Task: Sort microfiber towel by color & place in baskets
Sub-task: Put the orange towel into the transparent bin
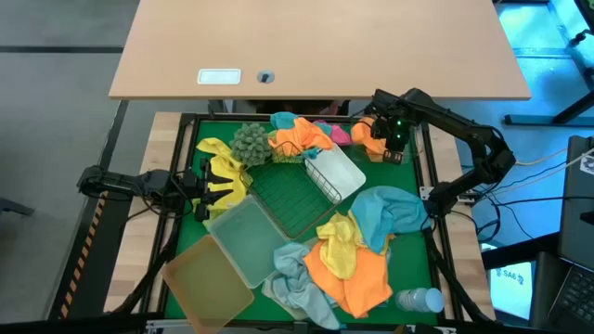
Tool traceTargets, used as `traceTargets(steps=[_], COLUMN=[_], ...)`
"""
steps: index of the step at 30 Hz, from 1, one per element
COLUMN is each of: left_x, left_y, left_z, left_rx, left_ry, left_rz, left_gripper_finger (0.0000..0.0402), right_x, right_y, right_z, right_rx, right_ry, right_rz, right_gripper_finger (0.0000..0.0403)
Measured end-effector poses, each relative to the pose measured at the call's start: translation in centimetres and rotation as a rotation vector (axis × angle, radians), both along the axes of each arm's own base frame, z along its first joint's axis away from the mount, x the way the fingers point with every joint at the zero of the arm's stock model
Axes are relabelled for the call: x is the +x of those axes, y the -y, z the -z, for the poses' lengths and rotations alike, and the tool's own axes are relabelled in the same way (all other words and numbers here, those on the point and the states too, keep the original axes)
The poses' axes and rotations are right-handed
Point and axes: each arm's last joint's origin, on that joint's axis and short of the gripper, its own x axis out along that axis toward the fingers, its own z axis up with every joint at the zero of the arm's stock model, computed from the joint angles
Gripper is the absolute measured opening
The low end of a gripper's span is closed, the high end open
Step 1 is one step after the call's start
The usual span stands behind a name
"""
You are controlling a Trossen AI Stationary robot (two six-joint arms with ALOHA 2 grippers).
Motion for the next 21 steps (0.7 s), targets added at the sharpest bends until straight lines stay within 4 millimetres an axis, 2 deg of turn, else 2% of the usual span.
traceTargets(steps=[11,17,21], left_x=[0.0,0.0,0.0], left_y=[0.0,0.0,0.0], left_z=[0.0,0.0,0.0], left_rx=[0.000,0.000,0.000], left_ry=[-0.001,-0.001,-0.001], left_rz=[0.000,0.000,0.000], left_gripper_finger=[0.0137,0.0137,0.0137], right_x=[0.7,0.9,0.9], right_y=[1.8,1.9,1.9], right_z=[-0.1,-0.2,-0.2], right_rx=[-0.321,-0.341,-0.338], right_ry=[-0.054,-0.046,-0.044], right_rz=[0.012,0.013,0.012], right_gripper_finger=[0.0007,0.0040,0.0081])
